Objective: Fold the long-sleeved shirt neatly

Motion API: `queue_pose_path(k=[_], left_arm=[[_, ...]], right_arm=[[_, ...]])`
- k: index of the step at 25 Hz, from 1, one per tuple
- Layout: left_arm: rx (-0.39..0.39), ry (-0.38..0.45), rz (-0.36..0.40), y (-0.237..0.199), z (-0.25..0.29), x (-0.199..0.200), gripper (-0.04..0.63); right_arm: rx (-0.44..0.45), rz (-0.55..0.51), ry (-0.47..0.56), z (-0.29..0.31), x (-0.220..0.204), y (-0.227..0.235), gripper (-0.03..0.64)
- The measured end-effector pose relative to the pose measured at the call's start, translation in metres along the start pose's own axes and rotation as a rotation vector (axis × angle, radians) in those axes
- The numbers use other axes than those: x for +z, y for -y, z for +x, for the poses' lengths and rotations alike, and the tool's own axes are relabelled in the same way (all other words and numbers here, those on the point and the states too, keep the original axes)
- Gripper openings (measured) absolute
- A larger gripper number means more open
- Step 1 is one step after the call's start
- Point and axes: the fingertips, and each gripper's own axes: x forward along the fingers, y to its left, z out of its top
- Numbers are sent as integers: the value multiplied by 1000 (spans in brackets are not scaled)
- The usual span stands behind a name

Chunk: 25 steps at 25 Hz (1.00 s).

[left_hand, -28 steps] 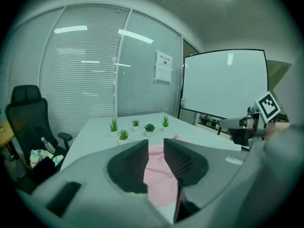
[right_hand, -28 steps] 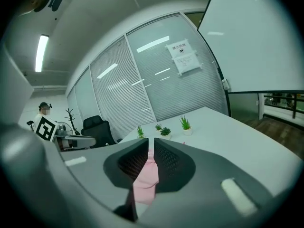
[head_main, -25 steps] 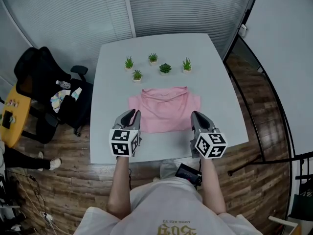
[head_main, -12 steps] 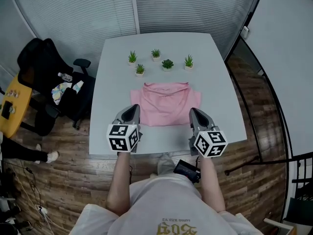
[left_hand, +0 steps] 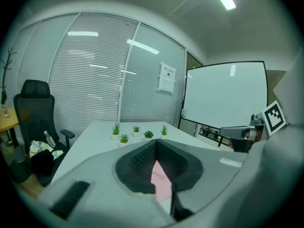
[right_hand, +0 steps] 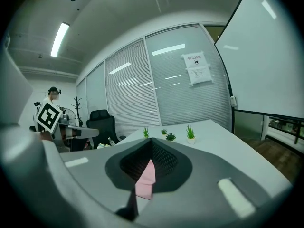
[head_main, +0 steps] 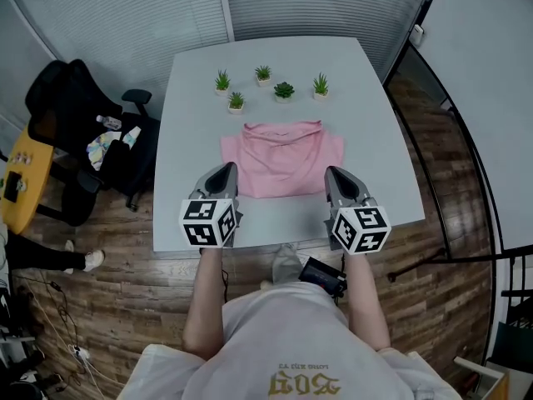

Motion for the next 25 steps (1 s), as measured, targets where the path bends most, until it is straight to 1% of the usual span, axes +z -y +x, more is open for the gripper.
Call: queue_pose_path(k=[16,25], left_arm=[[-5,-13,-12,-1,5,-5,3],[-5,-14,-11,2,15,-3,3]], right_arm=[[-4,6,-10,2,-4,5,12],[-6,11,-1,5,-1,16,11]])
